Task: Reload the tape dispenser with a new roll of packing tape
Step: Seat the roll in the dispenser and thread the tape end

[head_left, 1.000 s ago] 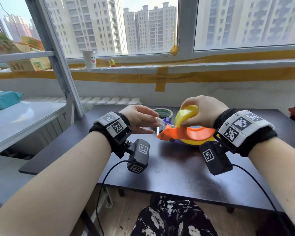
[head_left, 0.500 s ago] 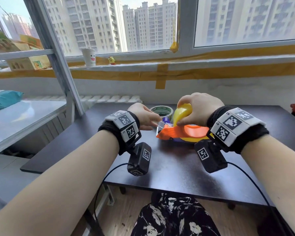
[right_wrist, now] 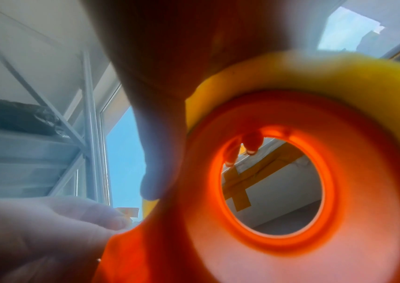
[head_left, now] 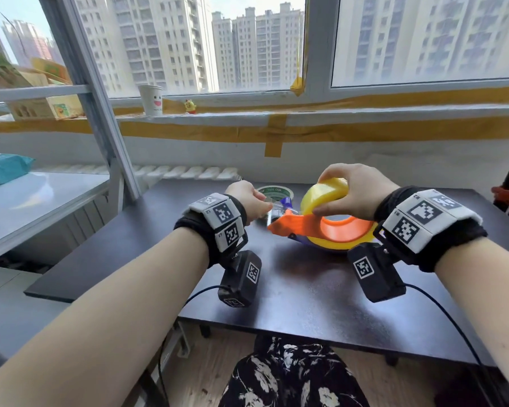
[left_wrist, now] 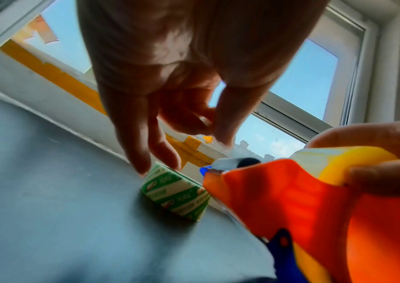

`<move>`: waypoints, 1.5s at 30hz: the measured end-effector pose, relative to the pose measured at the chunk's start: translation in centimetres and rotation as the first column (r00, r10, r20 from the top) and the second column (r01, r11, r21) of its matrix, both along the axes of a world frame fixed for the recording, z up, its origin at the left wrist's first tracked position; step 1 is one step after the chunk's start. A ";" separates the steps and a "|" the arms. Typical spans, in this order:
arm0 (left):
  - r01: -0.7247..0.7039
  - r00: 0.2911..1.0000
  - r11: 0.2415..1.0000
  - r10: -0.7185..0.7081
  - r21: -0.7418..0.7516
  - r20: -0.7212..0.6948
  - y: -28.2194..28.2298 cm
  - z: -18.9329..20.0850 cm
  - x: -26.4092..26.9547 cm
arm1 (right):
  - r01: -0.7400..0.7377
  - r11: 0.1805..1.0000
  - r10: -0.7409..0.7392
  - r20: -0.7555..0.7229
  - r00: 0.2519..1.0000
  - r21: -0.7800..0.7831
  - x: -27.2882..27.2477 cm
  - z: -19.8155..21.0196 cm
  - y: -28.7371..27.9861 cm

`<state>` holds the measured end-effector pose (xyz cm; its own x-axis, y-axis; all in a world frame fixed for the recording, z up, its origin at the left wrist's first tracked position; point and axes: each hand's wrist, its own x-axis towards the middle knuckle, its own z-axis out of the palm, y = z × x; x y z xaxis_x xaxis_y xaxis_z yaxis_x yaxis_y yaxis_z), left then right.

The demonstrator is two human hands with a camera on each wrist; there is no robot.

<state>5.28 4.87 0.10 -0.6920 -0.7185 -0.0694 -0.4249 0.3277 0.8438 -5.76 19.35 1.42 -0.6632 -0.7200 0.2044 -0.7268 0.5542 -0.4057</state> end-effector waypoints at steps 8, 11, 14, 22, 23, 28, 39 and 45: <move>0.029 0.998 0.964 -0.015 0.265 -0.055 0.6 1.0 0.1 | -0.008 1.000 0.008 -0.001 1.000 -0.019 -0.2 0.0 0.2; 0.040 0.999 0.974 -0.038 0.222 -0.014 0.5 1.3 0.4 | -0.018 0.999 0.018 -0.010 1.000 -0.028 -0.1 0.1 0.4; 0.041 0.999 0.983 -0.043 0.181 0.006 0.8 1.8 0.7 | -0.018 0.999 0.018 -0.008 1.000 -0.033 -0.1 0.2 0.6; 0.008 1.000 0.953 -0.001 0.303 -0.025 0.1 1.3 0.8 | -0.019 0.999 0.018 -0.017 1.000 -0.051 0.0 0.6 0.7; -0.006 0.999 0.954 0.015 0.301 -0.029 -0.1 1.2 0.8 | -0.026 0.998 0.025 -0.019 0.999 -0.052 0.0 0.6 0.7; 0.022 1.000 0.969 -0.016 0.245 -0.025 -0.6 0.8 1.1 | -0.036 0.998 0.035 -0.032 0.999 -0.041 0.1 0.7 0.0; 0.056 0.998 0.951 -0.066 0.303 0.022 -3.2 0.3 2.9 | -0.031 0.999 0.031 -0.030 0.999 0.010 0.4 0.6 -0.9; 0.063 0.997 0.939 -0.045 0.338 -0.060 -3.8 -0.1 2.9 | -0.020 0.999 0.021 -0.013 1.000 0.031 0.6 0.8 -0.5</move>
